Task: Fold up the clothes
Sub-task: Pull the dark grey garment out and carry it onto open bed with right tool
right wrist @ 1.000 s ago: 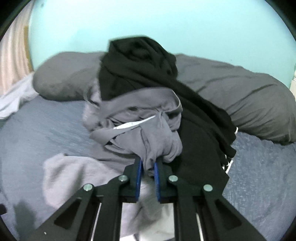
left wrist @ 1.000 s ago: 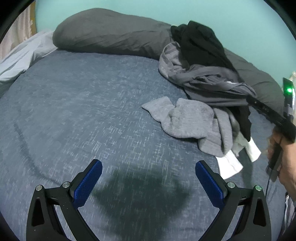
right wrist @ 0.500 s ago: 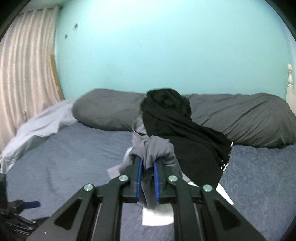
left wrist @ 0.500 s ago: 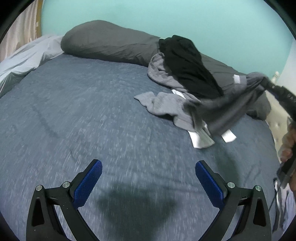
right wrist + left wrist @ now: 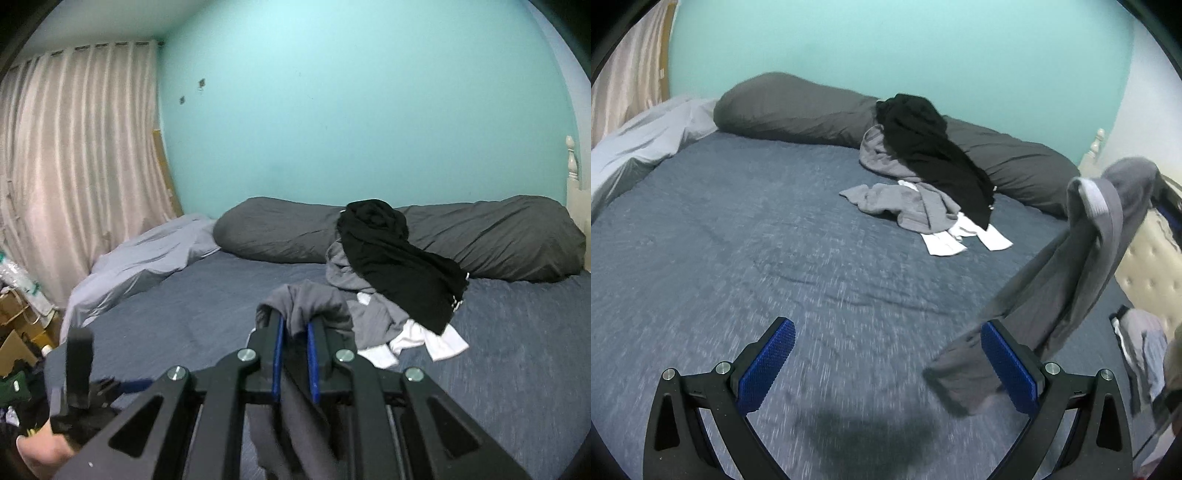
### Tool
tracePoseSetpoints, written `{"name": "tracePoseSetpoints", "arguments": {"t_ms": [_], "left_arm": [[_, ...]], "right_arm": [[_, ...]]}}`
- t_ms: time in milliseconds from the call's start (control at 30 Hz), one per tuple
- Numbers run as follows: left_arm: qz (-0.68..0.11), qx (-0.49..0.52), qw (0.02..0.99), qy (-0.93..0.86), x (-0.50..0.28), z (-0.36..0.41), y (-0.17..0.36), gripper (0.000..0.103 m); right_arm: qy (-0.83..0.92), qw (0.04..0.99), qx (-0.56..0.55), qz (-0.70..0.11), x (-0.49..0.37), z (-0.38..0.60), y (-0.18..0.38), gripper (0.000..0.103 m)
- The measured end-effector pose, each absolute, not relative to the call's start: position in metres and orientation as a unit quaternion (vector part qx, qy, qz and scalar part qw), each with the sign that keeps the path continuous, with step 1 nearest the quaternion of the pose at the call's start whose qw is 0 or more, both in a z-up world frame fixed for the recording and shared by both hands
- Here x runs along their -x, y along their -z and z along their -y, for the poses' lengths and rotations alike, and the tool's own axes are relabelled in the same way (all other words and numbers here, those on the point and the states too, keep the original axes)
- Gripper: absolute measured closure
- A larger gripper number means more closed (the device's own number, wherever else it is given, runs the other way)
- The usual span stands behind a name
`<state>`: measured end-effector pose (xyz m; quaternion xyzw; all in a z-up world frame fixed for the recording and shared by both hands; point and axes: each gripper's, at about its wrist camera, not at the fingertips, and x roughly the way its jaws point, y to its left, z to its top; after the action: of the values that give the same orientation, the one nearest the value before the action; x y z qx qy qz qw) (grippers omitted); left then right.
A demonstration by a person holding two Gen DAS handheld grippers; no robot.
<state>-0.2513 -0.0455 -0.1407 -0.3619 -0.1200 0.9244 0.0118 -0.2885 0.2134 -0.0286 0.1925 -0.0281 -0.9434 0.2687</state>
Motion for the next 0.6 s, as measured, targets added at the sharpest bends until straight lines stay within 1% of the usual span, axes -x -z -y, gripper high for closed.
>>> {"name": "tracePoseSetpoints", "arguments": {"t_ms": [233,433,533,600], "left_arm": [[0.121,0.357,0.010,-0.926,0.182,0.043,0.133,0.000],[0.131,0.362,0.007,-0.923,0.146,0.048,0.142,0.000],[0.138,0.367,0.011,-0.920,0.135,0.045,0.158,0.000],[0.142,0.375,0.017,-0.916,0.133,0.041,0.171,0.000]], "right_arm": [[0.944,0.278,-0.176,0.030,0.197,-0.218,0.019,0.092],[0.943,0.282,-0.167,0.046,0.152,-0.232,0.008,0.092],[0.941,0.276,-0.185,0.058,0.147,-0.241,0.020,0.092],[0.940,0.264,-0.206,0.064,0.148,-0.245,0.038,0.092]]}}
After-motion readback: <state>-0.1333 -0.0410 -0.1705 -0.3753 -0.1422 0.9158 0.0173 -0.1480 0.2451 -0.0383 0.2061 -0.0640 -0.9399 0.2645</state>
